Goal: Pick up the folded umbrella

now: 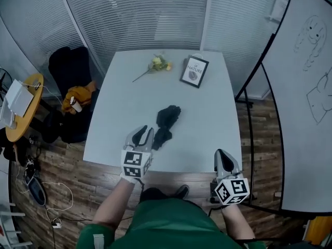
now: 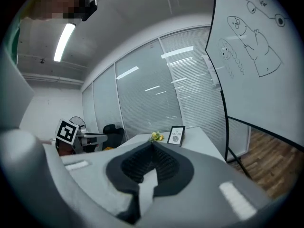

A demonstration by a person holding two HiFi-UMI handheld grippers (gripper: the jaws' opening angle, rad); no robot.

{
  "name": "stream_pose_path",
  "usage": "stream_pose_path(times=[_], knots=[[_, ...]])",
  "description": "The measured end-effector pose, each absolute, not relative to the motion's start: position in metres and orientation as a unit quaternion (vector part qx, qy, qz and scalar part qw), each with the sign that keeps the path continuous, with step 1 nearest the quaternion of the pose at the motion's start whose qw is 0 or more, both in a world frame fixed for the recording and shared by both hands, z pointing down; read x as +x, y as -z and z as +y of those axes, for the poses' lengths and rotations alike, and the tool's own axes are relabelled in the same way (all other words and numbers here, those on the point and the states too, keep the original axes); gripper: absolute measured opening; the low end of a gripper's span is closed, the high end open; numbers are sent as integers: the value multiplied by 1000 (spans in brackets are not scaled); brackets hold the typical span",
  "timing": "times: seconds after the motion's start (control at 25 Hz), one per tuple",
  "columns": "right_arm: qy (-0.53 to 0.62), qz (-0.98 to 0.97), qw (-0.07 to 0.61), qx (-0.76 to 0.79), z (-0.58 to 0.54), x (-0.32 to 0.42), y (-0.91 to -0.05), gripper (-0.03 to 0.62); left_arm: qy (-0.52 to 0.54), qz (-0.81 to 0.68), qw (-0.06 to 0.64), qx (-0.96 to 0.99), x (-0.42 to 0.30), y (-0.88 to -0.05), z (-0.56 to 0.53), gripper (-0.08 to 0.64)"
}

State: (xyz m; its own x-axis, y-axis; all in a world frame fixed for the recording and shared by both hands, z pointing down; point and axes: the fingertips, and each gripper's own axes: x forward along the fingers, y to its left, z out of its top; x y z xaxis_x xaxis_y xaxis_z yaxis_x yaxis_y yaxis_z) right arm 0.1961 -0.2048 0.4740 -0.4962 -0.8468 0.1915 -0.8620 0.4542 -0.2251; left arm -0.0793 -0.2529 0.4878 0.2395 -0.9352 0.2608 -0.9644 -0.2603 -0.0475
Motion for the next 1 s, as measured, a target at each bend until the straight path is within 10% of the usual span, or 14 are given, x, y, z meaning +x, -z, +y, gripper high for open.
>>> stream_pose_path(times=[1.0], knots=[[-230, -649, -4, 725, -176, 264, -504, 3, -375, -436, 307, 758, -46, -769, -380, 342]])
